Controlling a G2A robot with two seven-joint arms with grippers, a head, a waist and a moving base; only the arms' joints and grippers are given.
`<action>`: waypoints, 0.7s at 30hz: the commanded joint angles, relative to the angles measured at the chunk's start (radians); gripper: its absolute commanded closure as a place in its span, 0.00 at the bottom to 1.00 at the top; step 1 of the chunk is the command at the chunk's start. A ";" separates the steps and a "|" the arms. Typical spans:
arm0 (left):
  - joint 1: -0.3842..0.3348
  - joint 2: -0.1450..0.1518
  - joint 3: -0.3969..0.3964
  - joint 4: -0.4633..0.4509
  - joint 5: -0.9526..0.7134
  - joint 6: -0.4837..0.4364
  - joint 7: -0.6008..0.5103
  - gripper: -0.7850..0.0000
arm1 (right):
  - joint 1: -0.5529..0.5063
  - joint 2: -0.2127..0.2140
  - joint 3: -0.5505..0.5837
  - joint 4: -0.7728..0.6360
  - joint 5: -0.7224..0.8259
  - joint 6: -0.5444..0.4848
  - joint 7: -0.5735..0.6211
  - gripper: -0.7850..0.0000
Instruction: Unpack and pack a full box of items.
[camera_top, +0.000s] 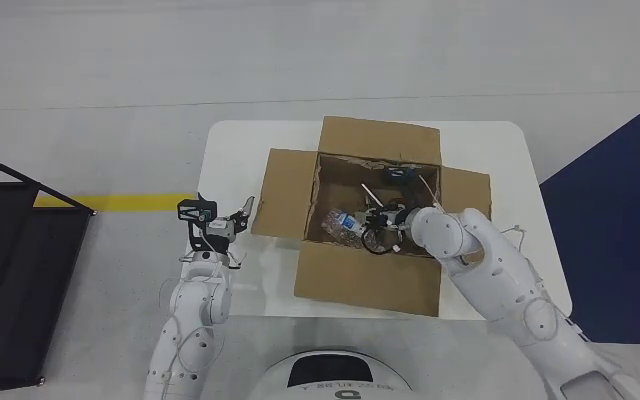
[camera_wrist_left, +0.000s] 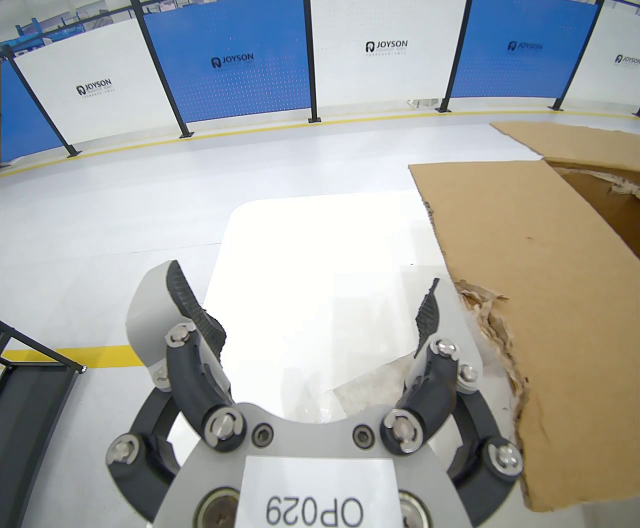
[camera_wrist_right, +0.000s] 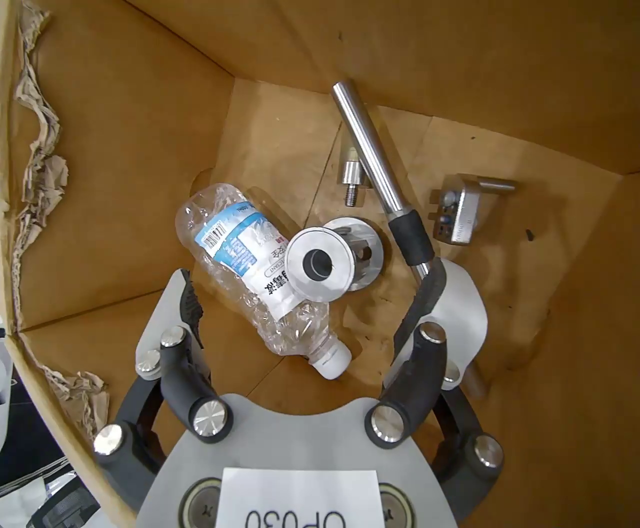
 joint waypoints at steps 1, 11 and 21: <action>0.000 0.000 0.000 0.000 0.000 0.000 0.000 0.00 | 0.022 -0.008 -0.019 0.023 0.003 0.008 0.002 0.25; 0.000 0.000 0.000 0.000 0.000 0.000 0.000 0.00 | 0.113 -0.051 -0.110 0.127 -0.023 0.098 0.020 0.56; 0.000 0.000 0.000 0.000 0.000 0.000 0.000 0.00 | 0.072 -0.046 -0.043 0.074 -0.002 0.099 -0.006 1.00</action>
